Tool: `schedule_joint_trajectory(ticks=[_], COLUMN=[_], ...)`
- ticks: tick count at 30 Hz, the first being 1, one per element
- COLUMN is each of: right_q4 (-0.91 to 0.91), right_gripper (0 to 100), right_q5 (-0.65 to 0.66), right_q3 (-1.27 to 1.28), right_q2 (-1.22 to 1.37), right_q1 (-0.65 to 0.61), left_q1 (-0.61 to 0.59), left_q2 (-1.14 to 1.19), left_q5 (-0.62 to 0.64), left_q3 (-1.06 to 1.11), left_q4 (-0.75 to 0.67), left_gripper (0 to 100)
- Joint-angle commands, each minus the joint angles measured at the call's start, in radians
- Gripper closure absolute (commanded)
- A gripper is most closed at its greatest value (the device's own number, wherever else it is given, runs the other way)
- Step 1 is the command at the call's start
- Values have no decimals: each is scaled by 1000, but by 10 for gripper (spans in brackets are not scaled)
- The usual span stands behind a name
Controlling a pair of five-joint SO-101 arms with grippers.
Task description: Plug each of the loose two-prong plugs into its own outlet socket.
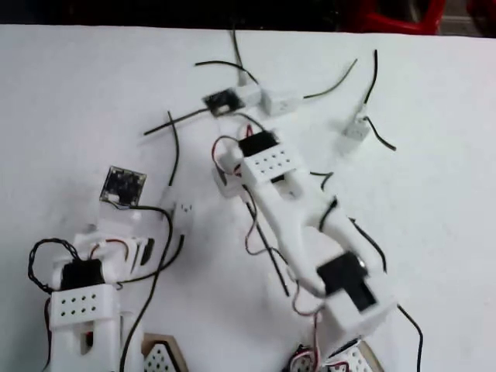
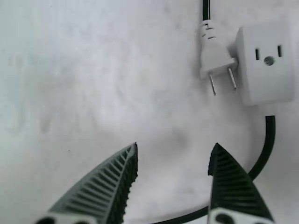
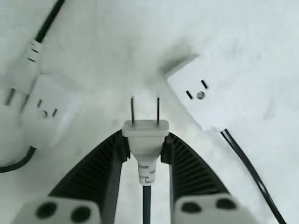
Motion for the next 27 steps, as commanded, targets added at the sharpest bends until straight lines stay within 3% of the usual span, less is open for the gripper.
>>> schedule_joint_trajectory(ticks=[1,5,10,16,24,27], right_q4=[12,13,12,15,16,16], right_gripper=[981,981,981,981,979,910], right_q5=[-37,-64,-299,-488,-568,-568], right_q3=[-26,-26,-26,-18,89,143], right_q2=[-182,-302,-398,-410,-421,-421], right_q1=[18,65,163,312,460,512], left_q1=[-12,-12,-12,-12,-12,-12], left_q2=[-18,-18,-18,-18,-18,-18], left_q5=[-8,-8,-8,-8,-8,-8], left_q3=[2,6,6,6,6,6], left_q4=[-25,-29,-29,-29,-29,-29], left_gripper=[751,751,751,751,751,751])
